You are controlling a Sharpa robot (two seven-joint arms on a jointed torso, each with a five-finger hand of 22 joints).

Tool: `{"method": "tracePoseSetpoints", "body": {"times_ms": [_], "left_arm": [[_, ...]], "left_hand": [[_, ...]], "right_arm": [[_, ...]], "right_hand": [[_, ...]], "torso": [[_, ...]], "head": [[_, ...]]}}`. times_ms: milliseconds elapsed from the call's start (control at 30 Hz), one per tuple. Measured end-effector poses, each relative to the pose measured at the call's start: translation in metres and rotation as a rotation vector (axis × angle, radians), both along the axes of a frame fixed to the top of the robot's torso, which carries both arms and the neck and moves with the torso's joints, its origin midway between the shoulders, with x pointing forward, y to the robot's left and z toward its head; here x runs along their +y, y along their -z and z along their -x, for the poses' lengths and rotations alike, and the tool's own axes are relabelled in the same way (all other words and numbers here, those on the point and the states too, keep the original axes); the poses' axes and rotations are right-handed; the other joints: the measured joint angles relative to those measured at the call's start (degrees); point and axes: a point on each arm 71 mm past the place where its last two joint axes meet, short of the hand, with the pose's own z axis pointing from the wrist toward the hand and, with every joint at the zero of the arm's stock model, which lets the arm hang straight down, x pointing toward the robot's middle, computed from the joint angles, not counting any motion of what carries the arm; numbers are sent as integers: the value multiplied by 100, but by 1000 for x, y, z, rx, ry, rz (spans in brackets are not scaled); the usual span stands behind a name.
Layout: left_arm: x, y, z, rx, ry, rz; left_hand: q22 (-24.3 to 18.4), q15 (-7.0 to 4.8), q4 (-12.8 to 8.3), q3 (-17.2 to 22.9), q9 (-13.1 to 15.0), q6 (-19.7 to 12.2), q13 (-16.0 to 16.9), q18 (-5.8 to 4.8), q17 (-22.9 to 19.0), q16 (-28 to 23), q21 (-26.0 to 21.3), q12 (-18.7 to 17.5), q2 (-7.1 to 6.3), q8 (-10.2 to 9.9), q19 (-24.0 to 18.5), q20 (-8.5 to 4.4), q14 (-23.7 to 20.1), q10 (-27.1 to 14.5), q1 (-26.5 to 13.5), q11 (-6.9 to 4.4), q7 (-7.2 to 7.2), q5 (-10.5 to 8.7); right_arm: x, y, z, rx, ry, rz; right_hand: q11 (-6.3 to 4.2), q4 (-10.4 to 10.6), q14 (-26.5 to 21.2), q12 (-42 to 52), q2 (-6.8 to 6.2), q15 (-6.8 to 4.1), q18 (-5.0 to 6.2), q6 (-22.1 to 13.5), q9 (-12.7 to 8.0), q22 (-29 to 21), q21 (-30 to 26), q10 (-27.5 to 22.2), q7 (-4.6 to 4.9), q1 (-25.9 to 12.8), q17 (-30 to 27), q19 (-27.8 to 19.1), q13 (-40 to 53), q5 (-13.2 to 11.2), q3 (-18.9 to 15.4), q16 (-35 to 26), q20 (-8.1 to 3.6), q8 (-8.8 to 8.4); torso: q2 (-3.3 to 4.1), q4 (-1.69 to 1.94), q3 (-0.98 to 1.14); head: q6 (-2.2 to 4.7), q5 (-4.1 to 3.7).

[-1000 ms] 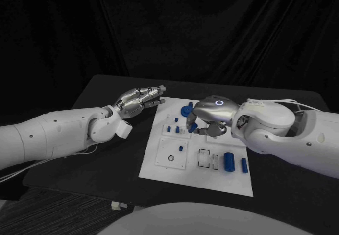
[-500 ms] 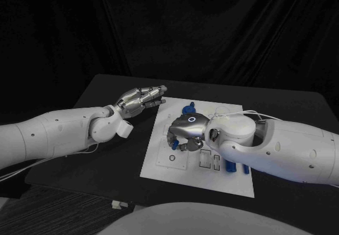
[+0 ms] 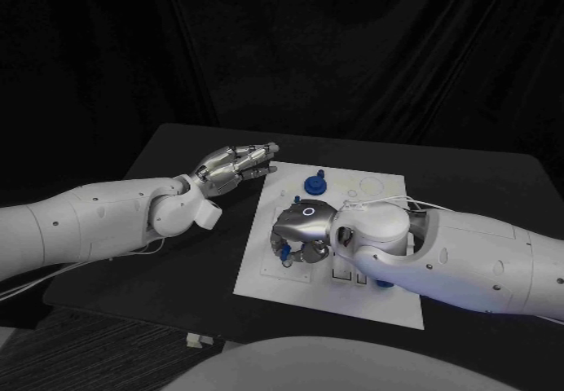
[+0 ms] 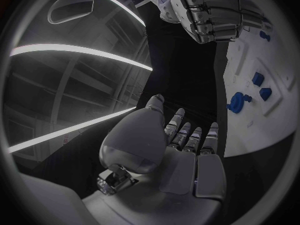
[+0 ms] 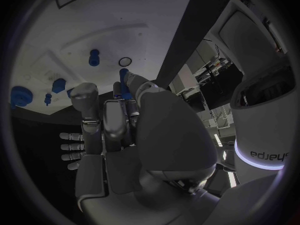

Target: Assemble the parts on the task board

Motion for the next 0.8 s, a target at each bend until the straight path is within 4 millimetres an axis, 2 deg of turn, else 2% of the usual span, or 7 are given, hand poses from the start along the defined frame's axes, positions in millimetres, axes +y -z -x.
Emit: {"method": "tracePoseSetpoints", "body": {"times_ms": [800], "left_arm": [[-1, 1, 0, 5, 5, -1]], "left_hand": [[5, 0, 16, 16, 0, 0, -1, 0, -1, 0, 0, -1, 0, 22, 0, 0, 0, 0, 0, 0, 0, 0]], "right_arm": [[-5, 7, 2, 13, 6, 26]], "right_hand": [[0, -48, -21, -72, -17, 21, 0, -21, 1, -2, -87, 0, 21, -16, -73, -61, -1, 24, 47, -45, 20, -21]], "torso": [[2, 1, -1]], "head": [[0, 1]]}}
